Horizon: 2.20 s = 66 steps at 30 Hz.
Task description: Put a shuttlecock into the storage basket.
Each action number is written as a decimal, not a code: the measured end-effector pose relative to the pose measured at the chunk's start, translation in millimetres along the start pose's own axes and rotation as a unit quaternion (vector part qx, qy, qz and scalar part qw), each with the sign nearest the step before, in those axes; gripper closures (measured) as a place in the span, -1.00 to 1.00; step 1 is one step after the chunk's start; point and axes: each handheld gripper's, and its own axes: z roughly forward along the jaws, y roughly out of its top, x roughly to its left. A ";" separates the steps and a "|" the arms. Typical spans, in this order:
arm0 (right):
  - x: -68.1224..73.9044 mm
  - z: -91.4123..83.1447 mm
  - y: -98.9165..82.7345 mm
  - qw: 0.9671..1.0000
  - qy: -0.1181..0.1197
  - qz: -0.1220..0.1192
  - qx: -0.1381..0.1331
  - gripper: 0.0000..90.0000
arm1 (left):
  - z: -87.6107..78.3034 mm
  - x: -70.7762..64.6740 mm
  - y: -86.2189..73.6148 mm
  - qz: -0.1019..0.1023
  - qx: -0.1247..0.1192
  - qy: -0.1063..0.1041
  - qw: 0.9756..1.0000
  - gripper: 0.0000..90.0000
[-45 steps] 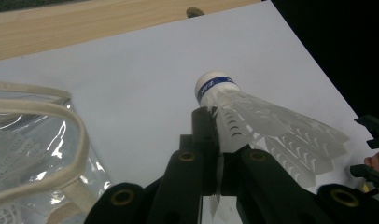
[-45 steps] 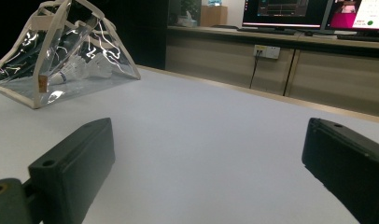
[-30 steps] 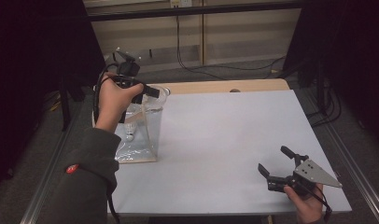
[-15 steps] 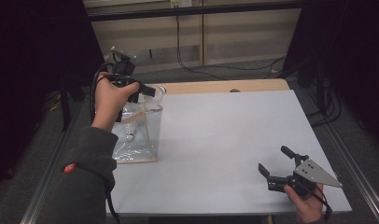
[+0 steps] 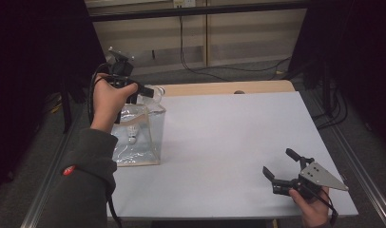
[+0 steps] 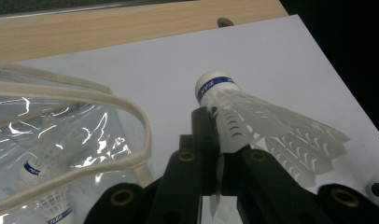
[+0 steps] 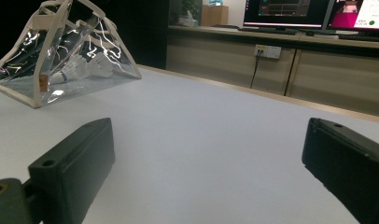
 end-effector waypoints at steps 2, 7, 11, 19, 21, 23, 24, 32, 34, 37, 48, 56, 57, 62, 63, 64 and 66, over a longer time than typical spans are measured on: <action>-0.1 0.1 -0.1 1.000 0.000 0.000 -0.001 -0.95 | 0.3 1.2 -0.5 -0.006 -0.003 0.003 1.000 0.99; -0.3 0.2 -0.2 1.000 0.000 0.001 -0.001 -0.95 | -0.3 5.8 -1.3 -0.005 -0.002 0.010 1.000 0.98; -0.5 0.2 -0.2 1.000 0.000 0.002 -0.002 -0.95 | -2.0 7.9 -1.7 -0.009 -0.007 0.013 1.000 0.98; -0.1 0.7 -0.3 1.000 0.000 0.000 0.000 -0.95 | -7.4 13.9 -1.6 -0.013 -0.011 0.017 1.000 0.98; -0.1 0.6 -0.2 1.000 0.000 0.000 0.000 -0.95 | -7.9 14.9 -1.3 -0.012 -0.008 0.021 1.000 0.98; -0.2 0.7 -0.3 1.000 -0.001 0.000 0.000 -0.95 | -7.8 15.0 -1.2 -0.018 -0.014 0.023 0.999 0.98; -0.2 0.7 -0.3 1.000 -0.001 0.000 0.000 -0.95 | -8.4 15.9 -1.0 -0.016 -0.014 0.023 1.000 0.98; -0.4 0.4 -0.2 1.000 0.000 0.003 0.000 -0.95 | -10.6 21.1 0.0 -0.021 -0.016 0.029 0.999 0.98; -0.3 0.6 -0.3 1.000 0.000 0.003 0.000 -0.95 | -10.3 21.3 -0.1 -0.030 -0.021 0.030 0.999 0.98; -0.2 1.4 -0.5 1.000 0.001 -0.001 0.000 -0.95 | -12.1 23.0 0.3 -0.025 -0.019 0.032 0.999 0.98; 0.2 3.6 -1.2 1.000 0.003 0.000 0.003 -0.95 | -15.3 32.9 0.1 -0.031 -0.027 0.044 0.998 0.98; -0.3 4.5 -1.7 1.000 0.004 0.003 0.003 -0.95 | -13.6 38.0 1.5 -0.031 -0.025 0.055 0.998 0.98; -0.4 4.6 -1.7 1.000 0.004 0.003 0.002 -0.95 | -12.8 38.6 1.5 -0.031 -0.026 0.056 0.998 0.98; -0.7 4.4 -1.8 1.000 0.003 0.004 0.002 -0.95 | -12.7 41.9 2.9 -0.035 -0.029 0.053 0.998 0.98; -0.8 4.3 -1.8 1.000 0.003 0.004 0.002 -0.95 | -13.0 42.9 3.0 -0.038 -0.032 0.051 0.997 0.98; -1.1 4.2 -1.9 1.000 0.002 0.003 0.003 -0.95 | -13.3 43.7 3.0 -0.040 -0.034 0.052 0.997 0.98; -1.3 4.3 -2.2 1.000 0.001 0.003 0.003 -0.95 | -14.0 45.6 2.9 -0.038 -0.032 0.059 0.997 0.98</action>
